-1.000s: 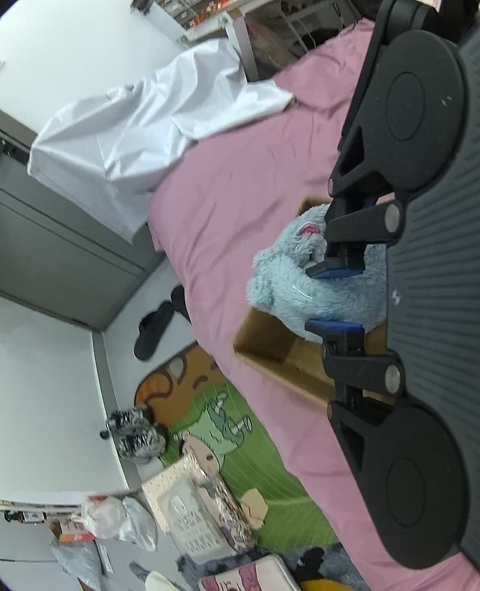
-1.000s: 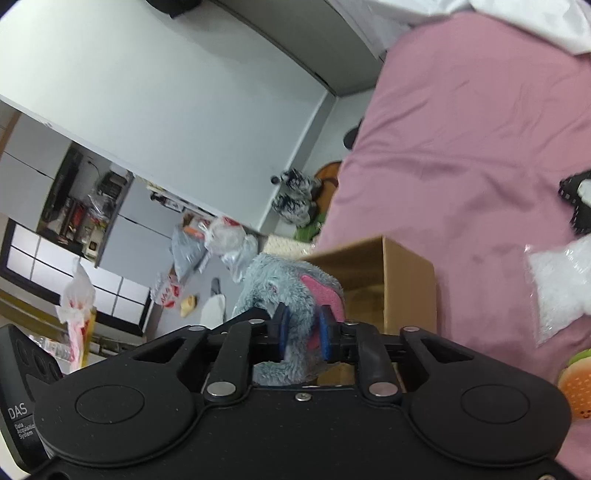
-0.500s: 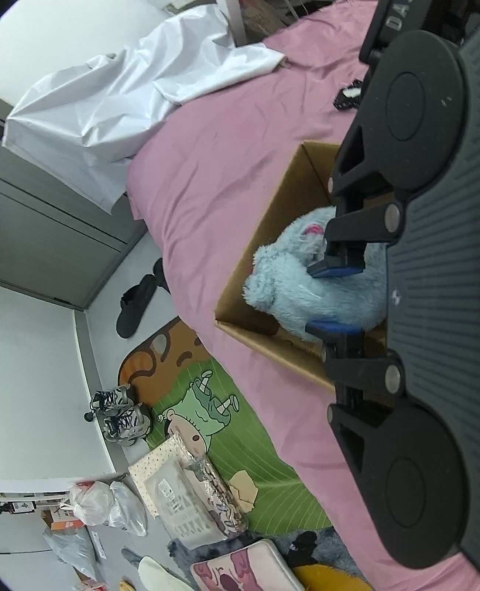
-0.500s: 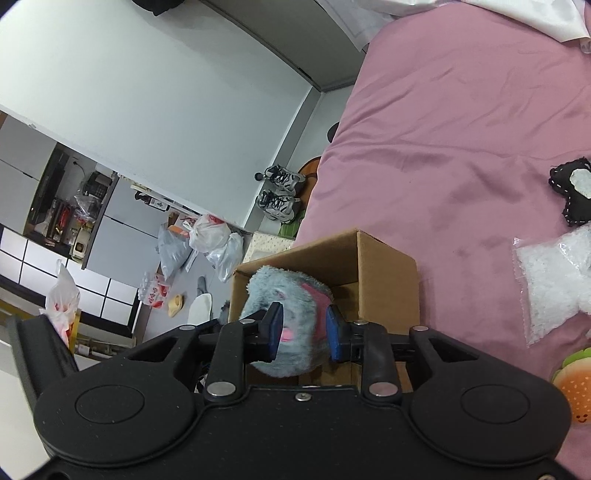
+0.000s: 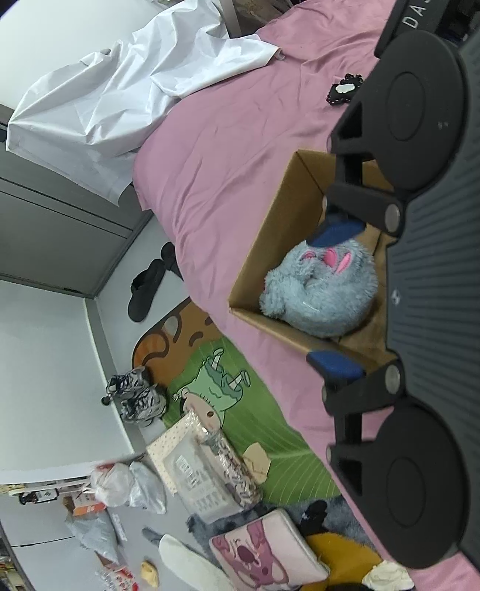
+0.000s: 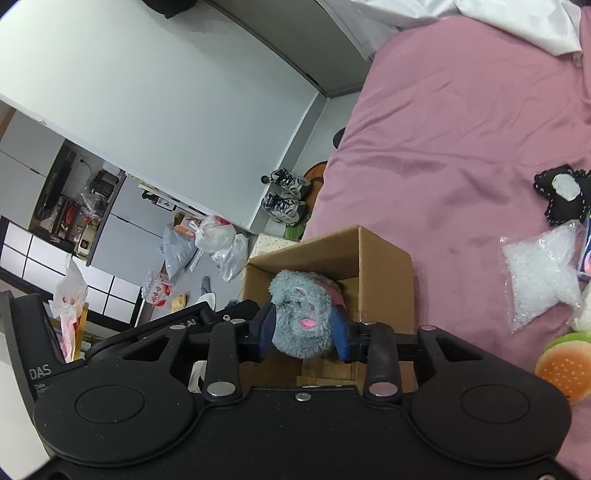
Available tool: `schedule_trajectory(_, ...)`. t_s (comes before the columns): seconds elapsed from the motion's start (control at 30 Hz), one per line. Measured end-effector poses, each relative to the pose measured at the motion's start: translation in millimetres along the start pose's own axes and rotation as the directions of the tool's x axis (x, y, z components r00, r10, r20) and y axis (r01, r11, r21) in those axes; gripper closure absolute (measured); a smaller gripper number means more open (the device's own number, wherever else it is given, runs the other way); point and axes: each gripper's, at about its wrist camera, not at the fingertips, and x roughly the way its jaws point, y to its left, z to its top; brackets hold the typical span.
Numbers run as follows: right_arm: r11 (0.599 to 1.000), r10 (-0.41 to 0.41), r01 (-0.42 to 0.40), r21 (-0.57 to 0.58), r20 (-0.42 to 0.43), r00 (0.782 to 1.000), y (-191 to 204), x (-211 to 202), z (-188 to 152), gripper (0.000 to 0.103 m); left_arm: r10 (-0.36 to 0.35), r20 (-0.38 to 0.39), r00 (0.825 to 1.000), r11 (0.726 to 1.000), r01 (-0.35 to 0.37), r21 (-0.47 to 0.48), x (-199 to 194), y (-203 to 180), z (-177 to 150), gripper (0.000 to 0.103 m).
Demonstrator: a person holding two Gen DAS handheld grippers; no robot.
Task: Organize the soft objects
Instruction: 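Open the right tool to drop the grey mouse into the box, then move the left tool to the orange burger plush and close on it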
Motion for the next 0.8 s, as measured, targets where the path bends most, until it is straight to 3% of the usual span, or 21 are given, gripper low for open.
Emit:
schedule_trajectory(0.3, 0.996, -0.027, 0.029, -0.089, 0.025, 0.999, 9, -20, 0, 0.044, 0.009, 0.004, 1.000, 1.000, -0.009, 0.012, -30, -3, -7, 0.017)
schedule_trajectory(0.37, 0.994, -0.030, 0.033, -0.107, 0.032, 0.999, 10, -26, -1, 0.043, 0.011, 0.005, 1.000, 1.000, -0.011, 0.024, -37, -6, -10, 0.015)
schedule_trajectory(0.6, 0.984, -0.058, 0.068, -0.165, 0.066, 0.996, 11, -47, -5, 0.021, 0.024, 0.003, 1.000, 0.999, -0.024, 0.048, -53, -14, -21, 0.013)
schedule_trajectory(0.8, 0.978, -0.084, 0.099, -0.183, 0.087, 0.993, 6, -69, -8, 0.014, 0.039, 0.003, 0.999, 0.996, -0.039, 0.080, -70, -22, -31, 0.012)
